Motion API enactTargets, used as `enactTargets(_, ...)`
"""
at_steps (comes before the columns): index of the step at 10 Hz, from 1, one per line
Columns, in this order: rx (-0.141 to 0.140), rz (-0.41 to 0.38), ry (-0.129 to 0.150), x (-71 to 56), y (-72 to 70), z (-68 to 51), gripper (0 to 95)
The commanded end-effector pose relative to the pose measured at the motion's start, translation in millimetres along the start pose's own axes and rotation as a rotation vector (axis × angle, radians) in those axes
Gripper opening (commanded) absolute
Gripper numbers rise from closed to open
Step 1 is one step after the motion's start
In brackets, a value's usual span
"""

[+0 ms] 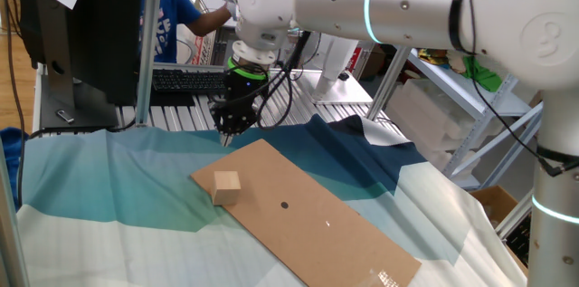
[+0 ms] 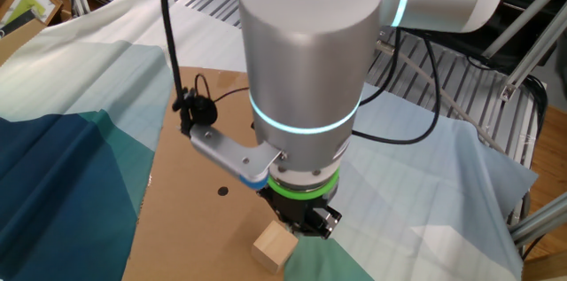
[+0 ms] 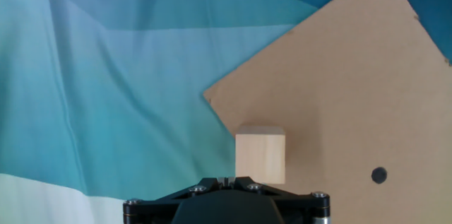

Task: Grab the block and place it at the designated location

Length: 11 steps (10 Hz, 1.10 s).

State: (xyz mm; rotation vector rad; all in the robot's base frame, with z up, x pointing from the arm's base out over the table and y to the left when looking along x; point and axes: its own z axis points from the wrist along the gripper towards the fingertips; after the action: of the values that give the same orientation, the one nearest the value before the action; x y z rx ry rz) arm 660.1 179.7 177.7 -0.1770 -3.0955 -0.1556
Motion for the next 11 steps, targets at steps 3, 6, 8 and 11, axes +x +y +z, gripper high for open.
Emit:
enactTargets(3, -0.001, 0.031, -0.018, -0.6, 0.1, -0.1, 0.0)
enactTargets(6, -0.003, 0.062, -0.020, -0.9, 0.0, -0.3, 0.0)
enactTargets(8, -0.002, 0.050, -0.025, -5.9, 0.5, -1.7, 0.0)
enactTargets(11, 0.012, 0.041, -0.029, -21.7, 0.9, -6.0, 0.0)
